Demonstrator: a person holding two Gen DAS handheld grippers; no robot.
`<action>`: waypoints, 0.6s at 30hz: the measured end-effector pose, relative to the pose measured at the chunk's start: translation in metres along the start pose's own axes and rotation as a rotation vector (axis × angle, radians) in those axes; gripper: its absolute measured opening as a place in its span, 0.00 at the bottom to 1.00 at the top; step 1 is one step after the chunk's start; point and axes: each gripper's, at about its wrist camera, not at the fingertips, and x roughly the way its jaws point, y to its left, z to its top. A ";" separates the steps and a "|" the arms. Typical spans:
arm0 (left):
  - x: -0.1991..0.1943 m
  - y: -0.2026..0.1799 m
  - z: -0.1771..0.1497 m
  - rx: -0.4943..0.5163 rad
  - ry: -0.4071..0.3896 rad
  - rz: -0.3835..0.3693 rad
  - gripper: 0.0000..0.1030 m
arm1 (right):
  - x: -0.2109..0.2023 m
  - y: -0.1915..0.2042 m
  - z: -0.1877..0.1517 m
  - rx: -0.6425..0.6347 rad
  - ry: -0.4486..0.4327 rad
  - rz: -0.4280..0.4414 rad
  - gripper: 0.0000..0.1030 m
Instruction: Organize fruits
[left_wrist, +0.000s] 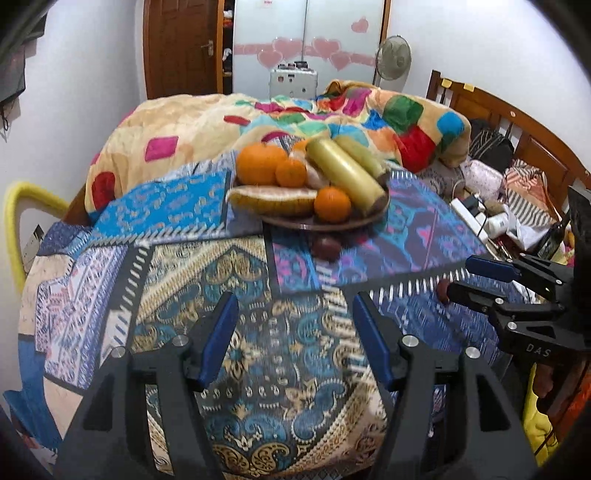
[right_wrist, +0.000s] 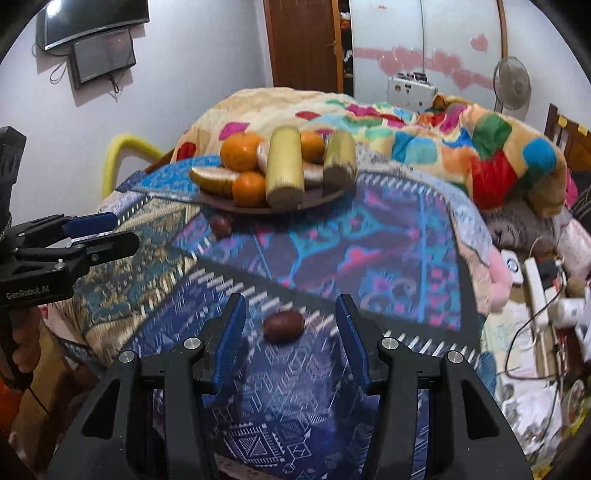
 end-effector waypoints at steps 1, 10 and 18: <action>0.002 0.000 -0.002 0.003 0.006 -0.001 0.62 | 0.002 0.000 -0.002 -0.001 0.008 0.002 0.46; 0.024 -0.006 -0.004 0.025 0.054 -0.011 0.62 | 0.011 0.002 -0.010 -0.025 0.025 0.020 0.19; 0.046 -0.011 0.014 0.025 0.072 -0.027 0.62 | 0.008 -0.004 -0.002 -0.026 -0.009 0.023 0.17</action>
